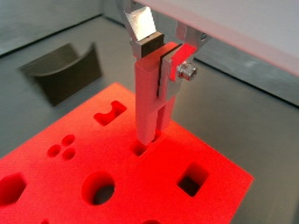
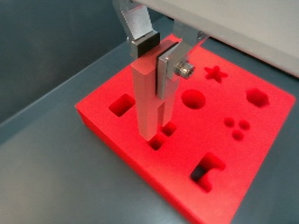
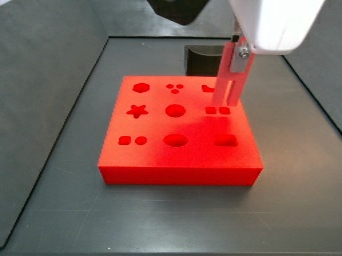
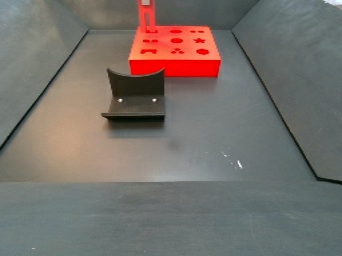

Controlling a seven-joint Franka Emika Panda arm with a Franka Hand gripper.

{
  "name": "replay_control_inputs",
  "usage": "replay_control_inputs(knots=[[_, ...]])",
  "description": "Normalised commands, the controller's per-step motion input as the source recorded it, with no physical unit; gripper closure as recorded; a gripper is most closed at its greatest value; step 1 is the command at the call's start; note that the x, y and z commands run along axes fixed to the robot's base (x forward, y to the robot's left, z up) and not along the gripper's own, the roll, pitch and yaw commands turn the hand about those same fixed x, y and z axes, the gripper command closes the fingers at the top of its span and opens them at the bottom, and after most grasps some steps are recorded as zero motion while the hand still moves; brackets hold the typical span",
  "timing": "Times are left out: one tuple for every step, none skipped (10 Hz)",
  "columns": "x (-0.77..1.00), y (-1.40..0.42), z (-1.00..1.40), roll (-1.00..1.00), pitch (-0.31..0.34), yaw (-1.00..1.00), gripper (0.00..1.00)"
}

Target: Insert the double-square object.

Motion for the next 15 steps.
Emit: replay_control_inputs(knots=[[0.0,0.05,0.0,-0.11,-0.024,-0.19,1.0],[0.0,-0.05,0.0,0.0,0.0,0.0,1.0],[0.03,-0.02,-0.17,0.0,-0.034,0.0,1.0],[0.45,0.01,-0.13,-0.05,-0.107,0.0,1.0],[0.48,0.1,-0.13,-0.08,-0.139,0.02,1.0],[0.4,0.11,-0.13,-0.11,-0.173,0.02,1.0],[0.29,0.05,-0.04,-0.07,-0.164,0.0,1.0],[-0.04,0.13,0.0,0.0,-0.016,0.0,1.0],[-0.2,0.1,0.0,-0.04,0.0,0.0,1.0],[-0.23,0.13,0.0,0.0,0.0,0.01,1.0],[-0.28,0.12,0.0,0.0,0.0,0.0,1.0],[-0.36,0.14,-0.03,0.0,0.0,0.0,1.0],[-0.28,0.1,-0.11,0.0,0.0,0.0,1.0],[-0.24,0.05,-0.14,0.0,0.0,0.0,1.0],[-0.11,0.0,-0.11,-0.02,0.0,0.03,1.0]])
